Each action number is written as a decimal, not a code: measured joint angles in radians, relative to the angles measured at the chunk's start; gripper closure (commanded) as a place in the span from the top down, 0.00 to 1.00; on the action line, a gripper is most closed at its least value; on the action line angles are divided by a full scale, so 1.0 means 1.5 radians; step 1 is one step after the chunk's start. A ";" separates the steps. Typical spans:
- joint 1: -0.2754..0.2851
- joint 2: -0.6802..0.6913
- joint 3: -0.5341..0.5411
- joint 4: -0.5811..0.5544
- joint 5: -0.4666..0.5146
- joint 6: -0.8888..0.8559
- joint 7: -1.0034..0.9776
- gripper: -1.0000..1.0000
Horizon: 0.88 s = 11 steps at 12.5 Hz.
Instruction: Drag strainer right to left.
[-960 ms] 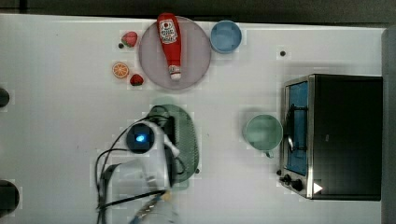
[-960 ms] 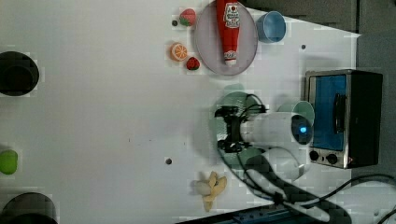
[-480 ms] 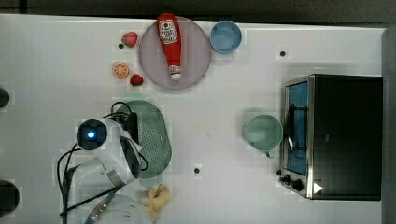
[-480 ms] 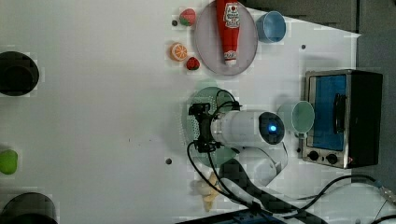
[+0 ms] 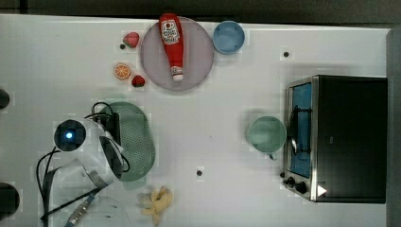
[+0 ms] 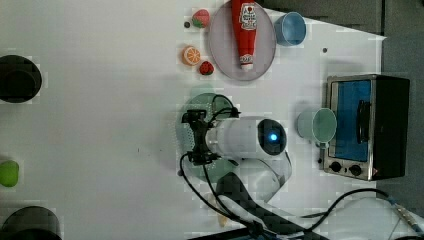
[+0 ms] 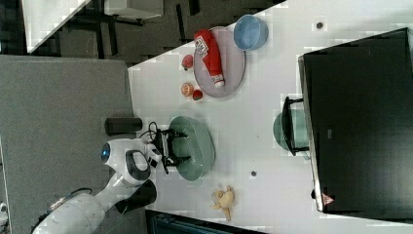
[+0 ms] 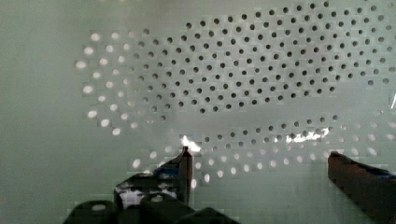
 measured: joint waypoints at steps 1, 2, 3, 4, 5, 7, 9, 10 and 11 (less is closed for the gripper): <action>0.013 0.018 -0.007 0.020 0.017 -0.005 0.001 1.00; 0.024 0.037 -0.012 0.044 0.033 -0.007 0.002 1.00; 0.031 0.048 -0.015 0.056 0.036 -0.010 0.002 1.00; 0.037 0.048 -0.019 0.056 0.038 -0.010 0.004 1.00; 0.050 0.053 -0.028 0.062 0.051 -0.012 0.005 1.00; 0.058 0.070 -0.029 0.096 0.086 -0.014 0.005 1.00; 0.059 0.072 -0.023 0.105 0.078 -0.011 0.019 1.00; 0.065 0.074 -0.020 0.109 0.078 -0.011 0.022 1.00; 0.072 0.078 -0.020 0.115 0.083 -0.011 0.023 1.00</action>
